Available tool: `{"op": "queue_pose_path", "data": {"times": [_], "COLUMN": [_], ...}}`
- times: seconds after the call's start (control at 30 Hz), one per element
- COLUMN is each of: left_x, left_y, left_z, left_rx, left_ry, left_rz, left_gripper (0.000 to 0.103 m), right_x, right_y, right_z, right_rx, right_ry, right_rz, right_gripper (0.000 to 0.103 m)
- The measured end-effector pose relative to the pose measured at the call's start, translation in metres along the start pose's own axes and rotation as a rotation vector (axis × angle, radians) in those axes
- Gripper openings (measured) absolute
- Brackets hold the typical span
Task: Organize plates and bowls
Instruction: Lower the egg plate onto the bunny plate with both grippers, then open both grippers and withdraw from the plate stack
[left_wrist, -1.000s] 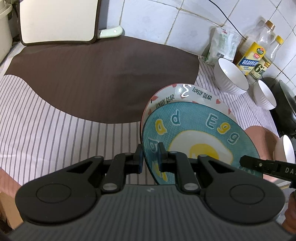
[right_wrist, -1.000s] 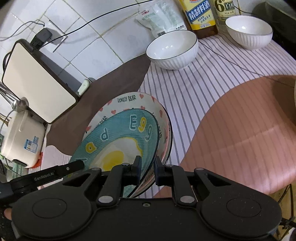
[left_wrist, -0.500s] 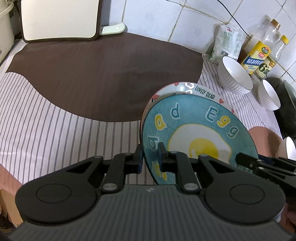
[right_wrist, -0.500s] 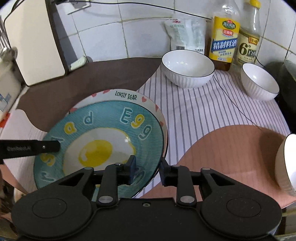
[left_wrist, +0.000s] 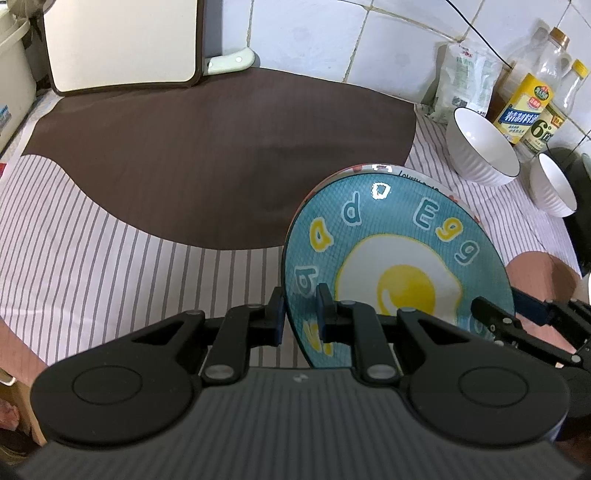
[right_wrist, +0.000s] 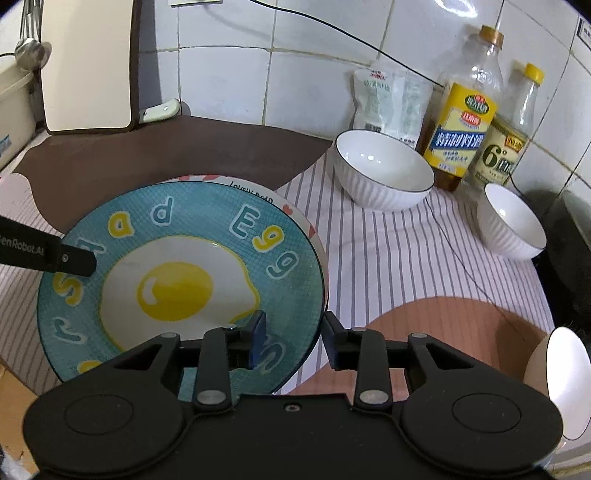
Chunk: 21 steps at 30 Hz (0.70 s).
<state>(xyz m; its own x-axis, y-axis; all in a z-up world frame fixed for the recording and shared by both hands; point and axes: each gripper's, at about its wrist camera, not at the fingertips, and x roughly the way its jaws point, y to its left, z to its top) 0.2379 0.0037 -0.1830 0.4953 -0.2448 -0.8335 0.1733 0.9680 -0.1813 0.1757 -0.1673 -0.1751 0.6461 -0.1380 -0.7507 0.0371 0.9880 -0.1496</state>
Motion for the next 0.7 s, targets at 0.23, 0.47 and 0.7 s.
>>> {"op": "queue_pose_path", "data": {"times": [0.23, 0.47, 0.7], "left_x": [0.002, 0.004, 0.003], "left_y": [-0.004, -0.022, -0.023], "left_z": [-0.005, -0.013, -0.014], "left_rx": [-0.016, 0.069, 0.066], "left_ry": [-0.039, -0.092, -0.077], "left_rz": [0.044, 0.131, 0.139], "left_gripper": [0.015, 0.017, 0.026], "right_x": [0.003, 0.007, 0.003], "right_y": [-0.003, -0.001, -0.01], "right_z": [-0.006, -0.01, -0.012], "right_rx": [0.002, -0.004, 0.032], "right_ry": [-0.069, -0.101, -0.1], "right_rz": [-0.006, -0.02, -0.001], "right_gripper": [0.039, 0.039, 0.039]}}
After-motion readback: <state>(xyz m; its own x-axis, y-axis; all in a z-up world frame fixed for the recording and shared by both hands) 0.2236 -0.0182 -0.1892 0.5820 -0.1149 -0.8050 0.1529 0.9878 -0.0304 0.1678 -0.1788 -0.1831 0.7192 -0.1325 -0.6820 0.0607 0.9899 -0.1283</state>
